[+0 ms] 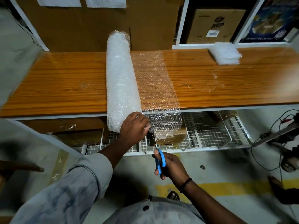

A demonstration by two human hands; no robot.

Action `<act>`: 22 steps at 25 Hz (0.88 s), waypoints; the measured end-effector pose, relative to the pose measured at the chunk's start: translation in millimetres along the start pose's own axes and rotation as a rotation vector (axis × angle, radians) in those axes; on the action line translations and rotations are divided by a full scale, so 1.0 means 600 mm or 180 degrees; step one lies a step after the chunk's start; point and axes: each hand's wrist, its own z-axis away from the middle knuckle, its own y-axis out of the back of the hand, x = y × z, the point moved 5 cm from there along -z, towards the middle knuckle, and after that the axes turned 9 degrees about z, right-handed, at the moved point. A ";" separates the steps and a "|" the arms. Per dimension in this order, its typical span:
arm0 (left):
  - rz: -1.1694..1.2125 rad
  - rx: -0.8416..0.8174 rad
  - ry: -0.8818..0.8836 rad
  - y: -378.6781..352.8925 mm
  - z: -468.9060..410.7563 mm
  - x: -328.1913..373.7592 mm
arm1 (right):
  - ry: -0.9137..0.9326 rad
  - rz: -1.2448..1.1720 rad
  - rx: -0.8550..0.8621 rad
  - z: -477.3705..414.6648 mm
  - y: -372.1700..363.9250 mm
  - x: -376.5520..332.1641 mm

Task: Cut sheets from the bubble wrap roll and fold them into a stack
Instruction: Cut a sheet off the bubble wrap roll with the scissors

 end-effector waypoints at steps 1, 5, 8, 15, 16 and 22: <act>0.0012 -0.0028 0.0041 0.001 0.001 -0.001 | -0.0012 -0.0005 -0.0011 -0.002 -0.005 -0.003; 0.0048 -0.0108 0.0162 0.003 0.002 -0.003 | -0.0028 -0.0032 0.0085 -0.013 -0.018 -0.009; 0.0035 -0.0124 0.0104 0.004 0.002 -0.001 | 0.0031 -0.0053 0.0240 -0.025 -0.018 -0.020; -0.0008 -0.0143 -0.0040 0.007 0.001 0.005 | 0.0025 0.0064 0.0492 -0.045 -0.006 -0.032; -0.0009 -0.0126 -0.0083 0.008 0.002 0.006 | 0.0018 0.0101 0.0502 -0.047 -0.006 -0.032; -0.0098 -0.0048 -0.0225 0.008 0.003 0.005 | 0.0064 0.0063 0.0567 -0.054 -0.009 -0.028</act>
